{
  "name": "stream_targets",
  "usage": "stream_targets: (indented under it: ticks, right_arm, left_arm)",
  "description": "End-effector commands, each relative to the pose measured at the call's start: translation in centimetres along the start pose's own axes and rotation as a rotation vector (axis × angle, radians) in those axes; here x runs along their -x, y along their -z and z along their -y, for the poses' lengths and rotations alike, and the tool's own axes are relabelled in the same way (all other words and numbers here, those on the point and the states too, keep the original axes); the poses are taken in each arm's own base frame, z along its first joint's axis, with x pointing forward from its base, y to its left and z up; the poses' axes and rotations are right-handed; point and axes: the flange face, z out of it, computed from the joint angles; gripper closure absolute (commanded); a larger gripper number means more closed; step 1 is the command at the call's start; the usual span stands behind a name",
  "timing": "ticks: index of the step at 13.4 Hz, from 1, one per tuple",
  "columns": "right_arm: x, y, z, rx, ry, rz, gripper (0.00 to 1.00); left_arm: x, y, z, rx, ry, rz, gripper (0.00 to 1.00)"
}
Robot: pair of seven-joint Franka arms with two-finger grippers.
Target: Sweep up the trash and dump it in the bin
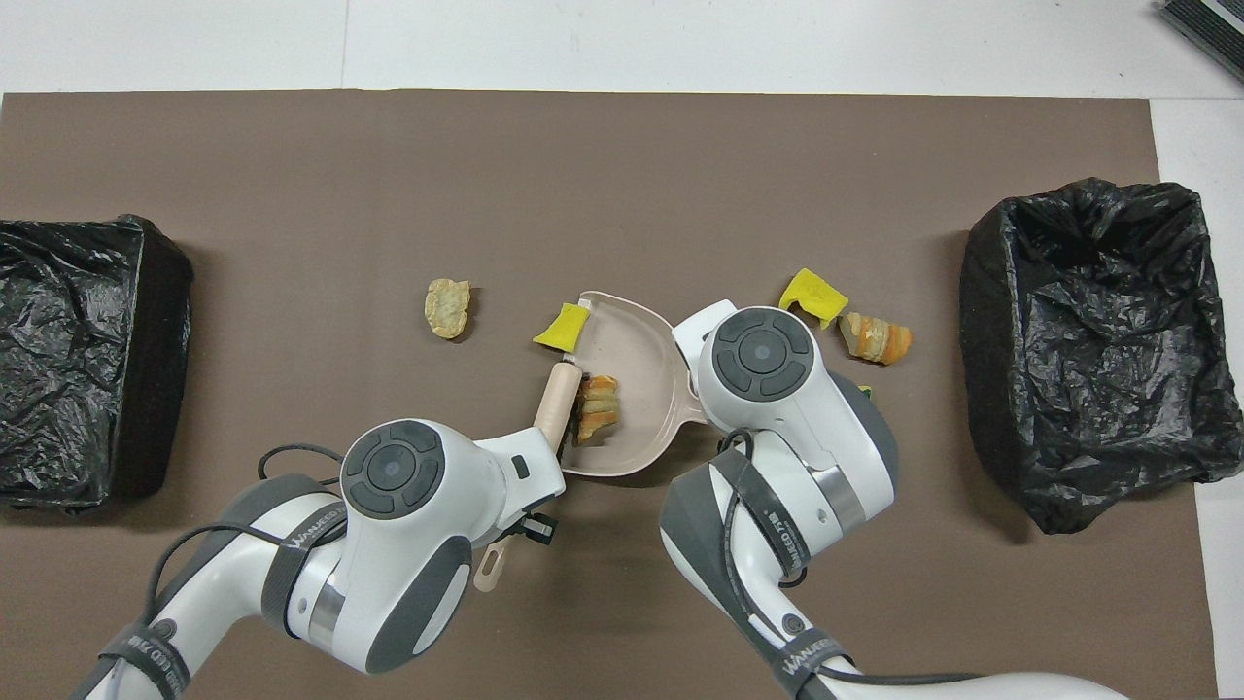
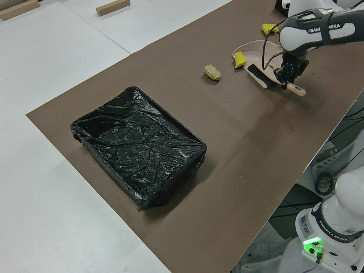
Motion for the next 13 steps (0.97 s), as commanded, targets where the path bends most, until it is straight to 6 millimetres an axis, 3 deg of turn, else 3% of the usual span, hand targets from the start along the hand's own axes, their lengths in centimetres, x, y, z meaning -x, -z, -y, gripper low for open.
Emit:
stream_targets:
  ticks: [1,3,5,10,13]
  right_arm:
    - [0.3,0.1,0.5,-0.016,-0.026,0.007,1.0]
    - [0.2,0.1,0.5,-0.016,-0.026,0.007,1.0]
    - [0.2,0.1,0.6,-0.016,-0.025,0.006,1.0]
    - [0.2,0.1,0.5,-0.015,-0.027,0.006,1.0]
    - [0.2,0.1,0.5,-0.016,-0.029,0.005,1.0]
  left_arm:
    - [-0.3,3.6,-0.4,0.012,-0.023,0.046,1.0]
    - [-0.6,5.9,2.3,-0.015,-0.013,0.008,1.0]
    - [-1.2,6.8,4.5,-0.031,0.007,-0.013,1.0]
    - [-3.5,9.2,14.8,-0.125,0.091,-0.073,1.0]
    - [-5.5,9.2,21.2,-0.161,0.121,-0.134,1.0]
